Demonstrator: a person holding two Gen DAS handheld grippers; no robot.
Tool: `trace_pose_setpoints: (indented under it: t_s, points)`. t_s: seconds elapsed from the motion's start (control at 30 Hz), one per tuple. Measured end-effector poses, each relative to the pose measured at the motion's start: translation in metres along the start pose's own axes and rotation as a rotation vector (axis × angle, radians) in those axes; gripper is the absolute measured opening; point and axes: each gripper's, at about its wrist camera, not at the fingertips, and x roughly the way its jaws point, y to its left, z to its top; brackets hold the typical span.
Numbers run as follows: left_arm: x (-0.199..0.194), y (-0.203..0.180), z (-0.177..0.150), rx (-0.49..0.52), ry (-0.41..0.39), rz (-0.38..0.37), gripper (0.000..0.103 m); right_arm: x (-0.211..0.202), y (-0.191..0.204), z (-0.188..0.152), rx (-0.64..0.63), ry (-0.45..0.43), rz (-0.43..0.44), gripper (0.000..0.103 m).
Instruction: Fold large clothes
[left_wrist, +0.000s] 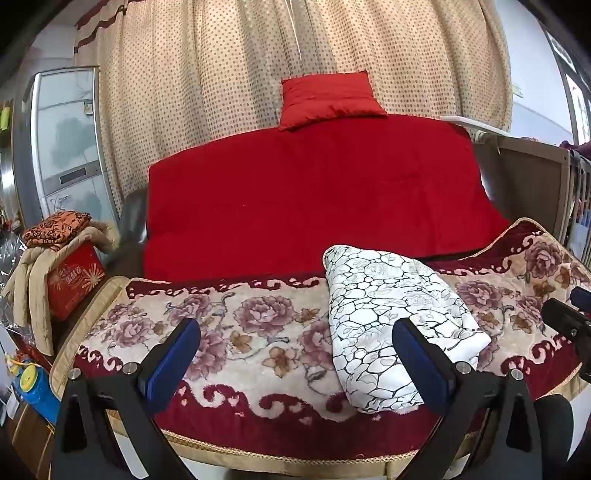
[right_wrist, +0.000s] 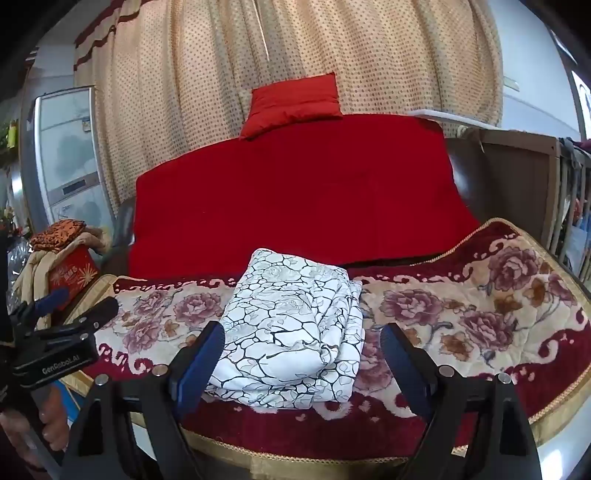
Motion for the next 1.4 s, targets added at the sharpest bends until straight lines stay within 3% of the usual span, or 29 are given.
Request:
trace_pose_setpoints:
  t_s: [0.23, 0.63, 1.03, 1.13, 1.23, 1.4]
  points:
    - [-0.002, 0.002, 0.003, 0.028, -0.037, 0.000, 0.103, 0.010, 0.004, -0.001, 0.023, 0.077, -0.025, 0.089]
    - [-0.006, 0.005, -0.002, -0.009, -0.008, 0.021, 0.103, 0.007, 0.015, 0.003, 0.004, 0.050, -0.026, 0.089]
    - [0.005, 0.009, -0.009, -0.020, 0.015, 0.020, 0.103, 0.021, 0.029, -0.002, -0.016, 0.088, -0.014, 0.089]
    - [0.025, 0.011, -0.017, -0.024, 0.062, -0.011, 0.103, 0.032, 0.025, -0.006, -0.019, 0.102, -0.004, 0.089]
    - [0.062, 0.014, -0.028, -0.037, 0.164, -0.057, 0.103, 0.060, 0.003, -0.012, 0.039, 0.160, -0.011, 0.089]
    - [0.121, 0.021, -0.051, -0.066, 0.276, -0.029, 0.103, 0.103, -0.027, -0.022, 0.115, 0.229, 0.010, 0.086]
